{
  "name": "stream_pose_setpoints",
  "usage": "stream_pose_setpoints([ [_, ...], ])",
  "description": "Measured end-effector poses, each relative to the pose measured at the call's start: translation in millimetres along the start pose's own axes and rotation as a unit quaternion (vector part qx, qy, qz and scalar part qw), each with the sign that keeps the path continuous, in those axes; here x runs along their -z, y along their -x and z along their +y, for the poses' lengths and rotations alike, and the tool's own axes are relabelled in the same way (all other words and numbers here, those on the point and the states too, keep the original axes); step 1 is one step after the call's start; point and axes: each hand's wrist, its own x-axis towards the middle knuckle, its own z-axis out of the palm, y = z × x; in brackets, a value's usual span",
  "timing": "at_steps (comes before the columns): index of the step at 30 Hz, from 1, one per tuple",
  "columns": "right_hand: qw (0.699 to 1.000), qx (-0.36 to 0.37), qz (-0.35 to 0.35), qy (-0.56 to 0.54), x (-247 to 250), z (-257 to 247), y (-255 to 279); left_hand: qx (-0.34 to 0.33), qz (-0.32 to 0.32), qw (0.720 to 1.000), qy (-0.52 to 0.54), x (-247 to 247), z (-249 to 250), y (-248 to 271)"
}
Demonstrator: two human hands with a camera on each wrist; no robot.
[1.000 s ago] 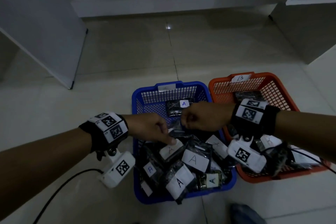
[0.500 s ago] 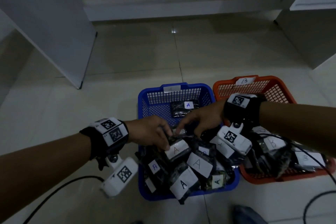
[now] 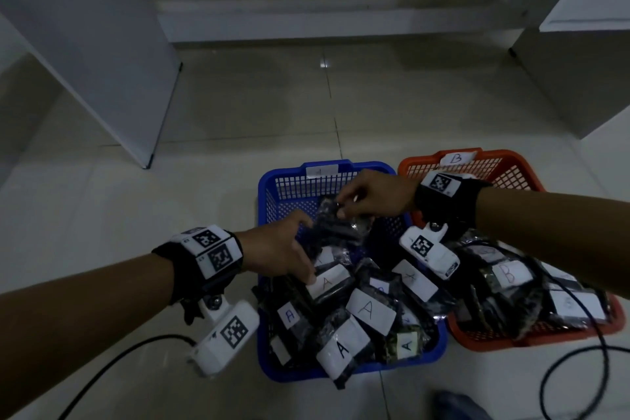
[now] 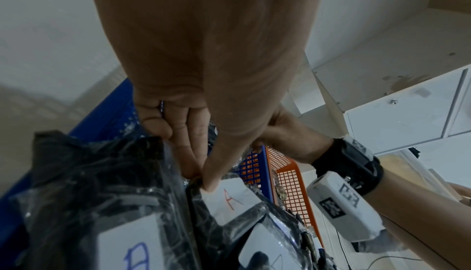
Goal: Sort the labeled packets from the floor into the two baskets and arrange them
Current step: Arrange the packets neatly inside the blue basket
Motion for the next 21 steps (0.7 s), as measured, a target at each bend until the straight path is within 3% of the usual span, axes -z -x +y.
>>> stream_pose_setpoints([
  [2,0.991,0.007,0.088,0.104,7.9,2.4,-3.7,0.000,0.003,1.000,0.002,0.8,0.0,0.3],
  [4,0.955,-0.013,0.162,0.246,10.6,7.1,-8.2,-0.003,0.002,1.000,0.003,0.6,-0.4,-0.4],
  [6,0.927,-0.032,0.185,0.325,8.9,12.1,-10.3,-0.004,-0.004,1.000,-0.001,-0.1,-0.9,-1.4],
  [12,0.920,-0.070,0.038,0.383,-4.4,25.6,-16.7,-0.014,-0.017,1.000,-0.004,0.9,-1.0,-1.8],
  [17,0.872,-0.075,0.062,0.480,3.0,29.7,-20.3,-0.022,-0.028,0.999,0.002,0.3,-1.3,-1.0],
  [21,0.861,-0.076,0.065,0.499,4.4,29.0,-23.1,-0.033,-0.062,0.998,0.004,-0.7,-1.8,-2.9],
])
